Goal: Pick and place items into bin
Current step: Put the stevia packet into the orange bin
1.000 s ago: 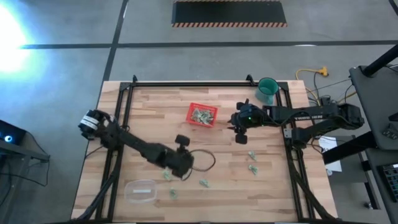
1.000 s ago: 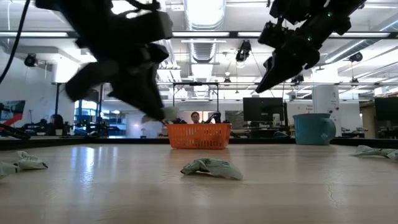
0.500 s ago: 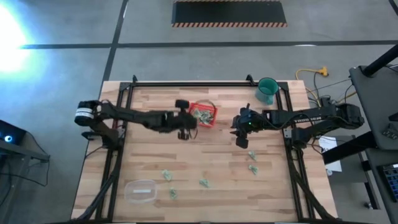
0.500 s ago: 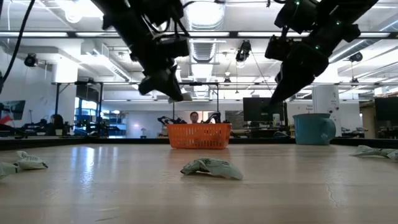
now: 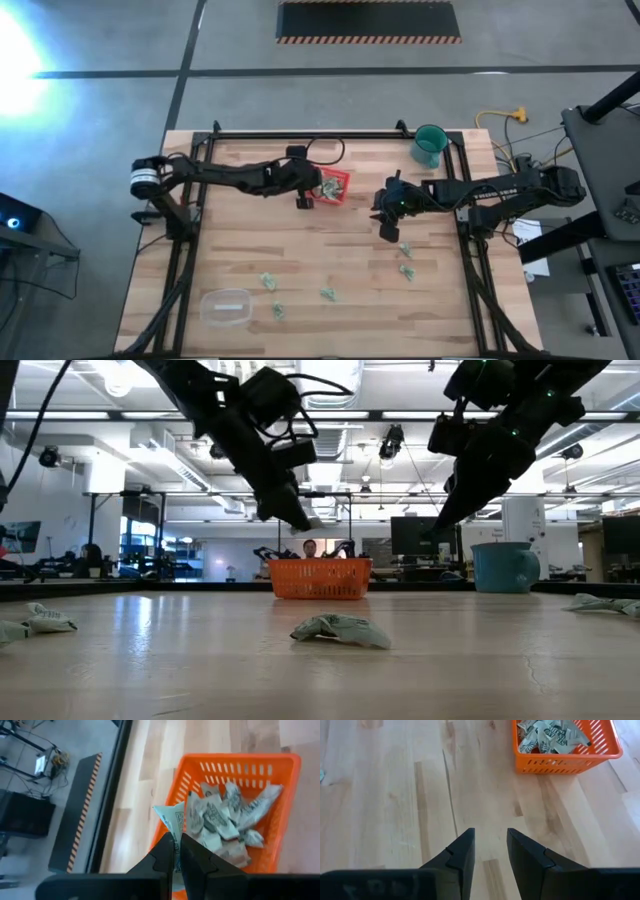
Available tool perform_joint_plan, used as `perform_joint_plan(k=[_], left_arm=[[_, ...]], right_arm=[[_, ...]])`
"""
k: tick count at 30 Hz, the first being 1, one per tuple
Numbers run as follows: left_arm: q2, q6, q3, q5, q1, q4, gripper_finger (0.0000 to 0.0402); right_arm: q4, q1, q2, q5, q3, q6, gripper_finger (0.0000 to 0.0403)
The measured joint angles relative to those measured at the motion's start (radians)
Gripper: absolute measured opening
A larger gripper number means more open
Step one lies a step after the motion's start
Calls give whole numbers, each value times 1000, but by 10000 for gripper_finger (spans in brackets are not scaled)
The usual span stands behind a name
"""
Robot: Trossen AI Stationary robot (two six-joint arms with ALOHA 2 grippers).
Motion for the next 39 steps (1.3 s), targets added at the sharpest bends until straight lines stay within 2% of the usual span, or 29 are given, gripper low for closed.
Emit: perform_joint_plan(k=[11, 19, 31, 39], left_arm=[[73, 19, 3, 1, 6, 113, 8], [80, 24, 0, 6, 6, 111, 11], [80, 20, 1, 35, 6, 107, 115], [35, 6, 2, 35, -40, 27, 130]], right_arm=[[3, 0, 0, 0, 0, -7, 101], [5, 0, 0, -1, -1, -21, 98], [2, 0, 0, -4, -2, -17, 98], [-105, 12, 0, -101, -2, 49, 101]])
